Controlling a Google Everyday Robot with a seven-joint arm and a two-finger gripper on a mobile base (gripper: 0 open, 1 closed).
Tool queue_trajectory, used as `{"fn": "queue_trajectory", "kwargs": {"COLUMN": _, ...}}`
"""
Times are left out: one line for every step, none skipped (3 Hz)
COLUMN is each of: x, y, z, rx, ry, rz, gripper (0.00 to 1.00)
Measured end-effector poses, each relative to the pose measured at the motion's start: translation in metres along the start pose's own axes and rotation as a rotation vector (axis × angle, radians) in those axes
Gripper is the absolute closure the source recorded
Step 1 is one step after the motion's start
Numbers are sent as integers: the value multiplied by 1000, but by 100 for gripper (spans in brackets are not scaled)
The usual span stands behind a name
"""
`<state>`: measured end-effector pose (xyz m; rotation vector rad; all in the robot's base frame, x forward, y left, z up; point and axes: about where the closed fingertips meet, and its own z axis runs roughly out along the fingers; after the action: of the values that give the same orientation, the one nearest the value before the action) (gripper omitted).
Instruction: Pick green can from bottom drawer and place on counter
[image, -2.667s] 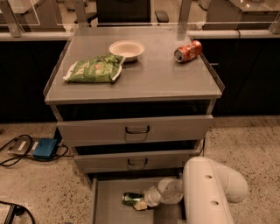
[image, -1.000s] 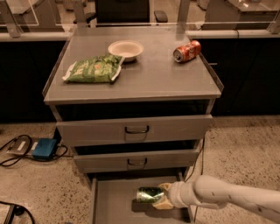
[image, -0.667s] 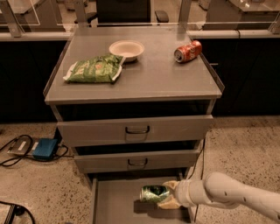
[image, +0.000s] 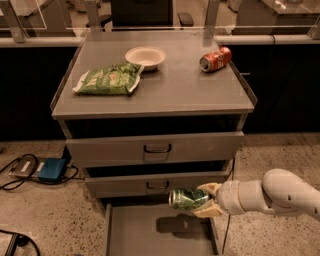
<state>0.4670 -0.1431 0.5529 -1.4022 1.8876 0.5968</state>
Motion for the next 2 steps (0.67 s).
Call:
{"fn": "queue_trajectory", "kwargs": {"x": 0, "y": 0, "z": 0, "rx": 0, "ry": 0, "rz": 0, "gripper": 100}}
{"fn": "queue_trajectory", "kwargs": {"x": -32, "y": -11, "z": -32, "rx": 25, "ry": -36, "rz": -48, "gripper": 100}}
